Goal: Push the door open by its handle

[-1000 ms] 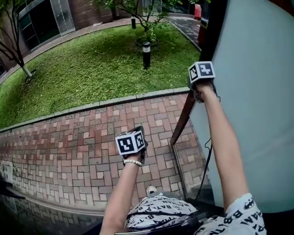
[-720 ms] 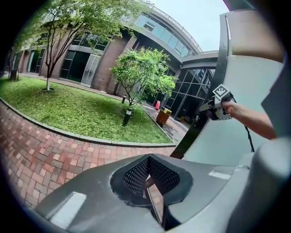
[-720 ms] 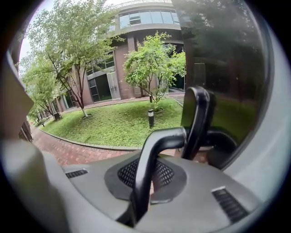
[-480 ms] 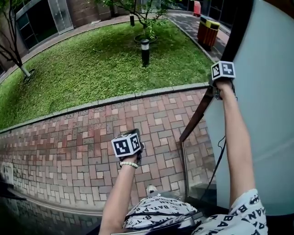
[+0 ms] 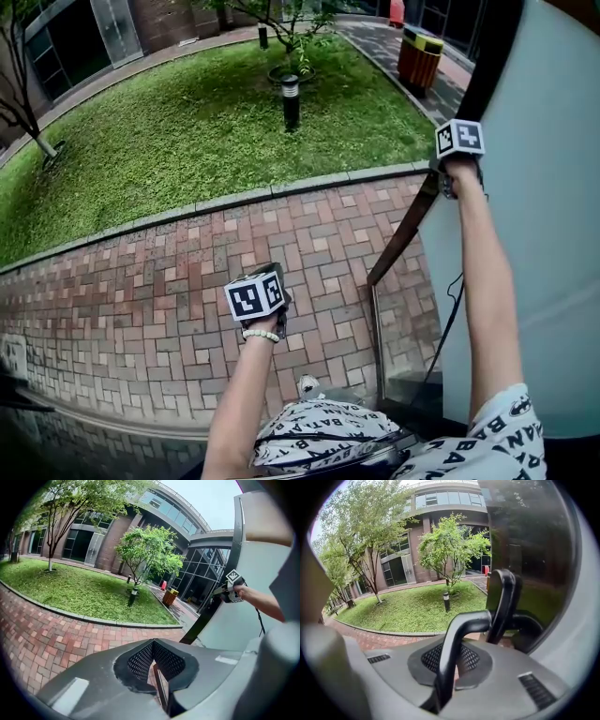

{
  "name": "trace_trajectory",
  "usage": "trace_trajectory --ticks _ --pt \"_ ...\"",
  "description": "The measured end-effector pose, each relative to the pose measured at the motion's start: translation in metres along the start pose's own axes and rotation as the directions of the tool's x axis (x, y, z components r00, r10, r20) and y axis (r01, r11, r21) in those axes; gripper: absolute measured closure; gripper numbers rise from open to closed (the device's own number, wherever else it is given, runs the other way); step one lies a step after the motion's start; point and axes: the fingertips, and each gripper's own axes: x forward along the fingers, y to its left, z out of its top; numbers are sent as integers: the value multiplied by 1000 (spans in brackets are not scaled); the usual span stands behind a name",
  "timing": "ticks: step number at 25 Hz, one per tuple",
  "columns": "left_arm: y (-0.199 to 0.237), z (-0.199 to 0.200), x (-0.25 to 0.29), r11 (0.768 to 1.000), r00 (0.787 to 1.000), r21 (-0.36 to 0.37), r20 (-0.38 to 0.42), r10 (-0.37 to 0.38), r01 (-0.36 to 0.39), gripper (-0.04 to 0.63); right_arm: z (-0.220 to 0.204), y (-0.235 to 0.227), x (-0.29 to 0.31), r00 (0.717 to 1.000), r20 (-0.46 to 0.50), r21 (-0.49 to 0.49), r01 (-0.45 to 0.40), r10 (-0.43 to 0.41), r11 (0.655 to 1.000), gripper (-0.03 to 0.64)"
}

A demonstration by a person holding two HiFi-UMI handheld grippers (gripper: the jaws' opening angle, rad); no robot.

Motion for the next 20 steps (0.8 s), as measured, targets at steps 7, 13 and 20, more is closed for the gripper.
trace_trajectory --ticks 7,13,20 --pt "5 3 -4 1000 1000 -2 1 11 -11 607 1 6 3 1000 -9 -1 16 -16 1000 617" --pt "6 -6 -11 1000 1000 -13 9 8 -7 607 1 3 -17 995 50 -7 91 -91 996 425" --pt "4 -20 -31 1000 1000 -20 12 -5 5 607 1 24 -94 962 213 -91 194 -171 977 370"
